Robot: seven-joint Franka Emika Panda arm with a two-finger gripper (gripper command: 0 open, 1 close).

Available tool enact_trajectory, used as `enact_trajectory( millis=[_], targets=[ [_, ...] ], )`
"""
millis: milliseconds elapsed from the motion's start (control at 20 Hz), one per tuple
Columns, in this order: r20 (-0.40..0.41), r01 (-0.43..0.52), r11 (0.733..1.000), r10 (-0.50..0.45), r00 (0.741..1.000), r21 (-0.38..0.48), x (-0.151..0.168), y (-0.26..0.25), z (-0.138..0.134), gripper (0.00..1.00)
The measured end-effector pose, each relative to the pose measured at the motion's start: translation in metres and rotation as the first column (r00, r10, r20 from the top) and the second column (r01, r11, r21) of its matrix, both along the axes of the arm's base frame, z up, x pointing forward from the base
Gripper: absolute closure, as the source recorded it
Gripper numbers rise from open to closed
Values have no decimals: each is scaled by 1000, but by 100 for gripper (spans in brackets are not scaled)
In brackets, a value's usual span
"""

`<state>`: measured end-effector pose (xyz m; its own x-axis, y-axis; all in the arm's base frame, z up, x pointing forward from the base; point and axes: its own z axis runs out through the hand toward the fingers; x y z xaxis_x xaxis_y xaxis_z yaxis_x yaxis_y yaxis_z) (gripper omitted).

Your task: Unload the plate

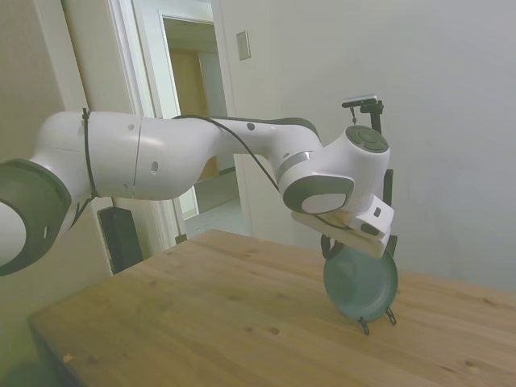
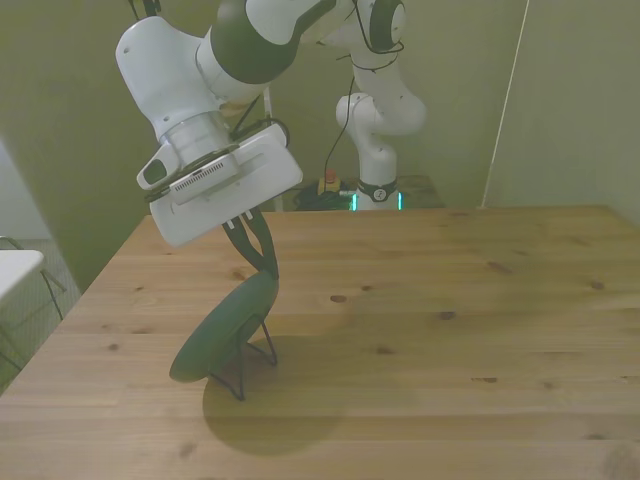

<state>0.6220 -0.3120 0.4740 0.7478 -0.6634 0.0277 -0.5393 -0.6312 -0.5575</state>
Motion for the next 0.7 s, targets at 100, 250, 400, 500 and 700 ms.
enact_trajectory(
  millis=[100,250,400,500,700],
  targets=[
    [6,-2,1000,2,1000,-4,-1,-1,3,100],
    [17,-2,1000,2,1000,-5,-2,-1,8,100],
    [35,-2,1000,2,999,-4,-3,0,16,100],
    [55,0,1000,0,999,0,-2,2,25,100],
    [114,-2,1000,2,994,-5,-1,7,56,100]
  ],
)
